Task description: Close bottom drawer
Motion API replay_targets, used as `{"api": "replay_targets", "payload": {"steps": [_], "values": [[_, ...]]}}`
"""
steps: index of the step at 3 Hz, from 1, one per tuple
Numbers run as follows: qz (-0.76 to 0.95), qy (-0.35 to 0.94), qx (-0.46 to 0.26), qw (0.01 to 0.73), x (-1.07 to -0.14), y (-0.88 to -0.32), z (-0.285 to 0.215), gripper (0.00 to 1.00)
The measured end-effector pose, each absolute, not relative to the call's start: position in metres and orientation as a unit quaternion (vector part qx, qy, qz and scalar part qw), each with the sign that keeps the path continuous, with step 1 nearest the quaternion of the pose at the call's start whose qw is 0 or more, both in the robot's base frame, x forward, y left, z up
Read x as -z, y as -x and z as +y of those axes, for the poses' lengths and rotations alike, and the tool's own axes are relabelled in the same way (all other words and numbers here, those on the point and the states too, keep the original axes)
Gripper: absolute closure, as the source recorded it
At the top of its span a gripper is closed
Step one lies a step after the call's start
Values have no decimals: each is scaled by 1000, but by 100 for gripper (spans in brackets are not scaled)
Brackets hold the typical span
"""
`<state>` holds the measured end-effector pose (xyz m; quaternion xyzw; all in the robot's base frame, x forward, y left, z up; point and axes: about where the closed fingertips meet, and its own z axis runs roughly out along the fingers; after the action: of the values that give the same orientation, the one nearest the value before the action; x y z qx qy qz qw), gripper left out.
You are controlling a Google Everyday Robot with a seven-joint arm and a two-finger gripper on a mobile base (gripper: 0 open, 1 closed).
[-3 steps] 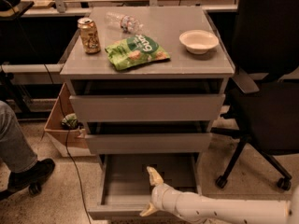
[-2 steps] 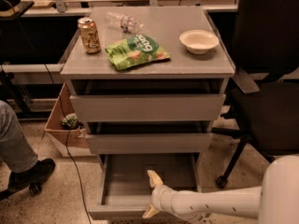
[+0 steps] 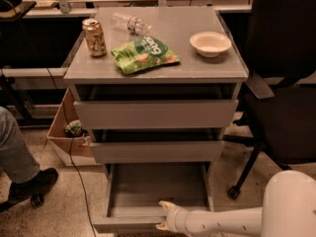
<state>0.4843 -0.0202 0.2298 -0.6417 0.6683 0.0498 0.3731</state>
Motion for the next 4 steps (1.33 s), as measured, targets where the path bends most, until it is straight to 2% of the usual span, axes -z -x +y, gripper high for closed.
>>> {"api": "replay_targets", "payload": {"steps": [2, 3, 4], "values": [[687, 614, -29, 386, -232, -463, -49, 89], [695, 608, -24, 384, -239, -447, -57, 100], [701, 606, -34, 375, -234, -429, -59, 100]]}}
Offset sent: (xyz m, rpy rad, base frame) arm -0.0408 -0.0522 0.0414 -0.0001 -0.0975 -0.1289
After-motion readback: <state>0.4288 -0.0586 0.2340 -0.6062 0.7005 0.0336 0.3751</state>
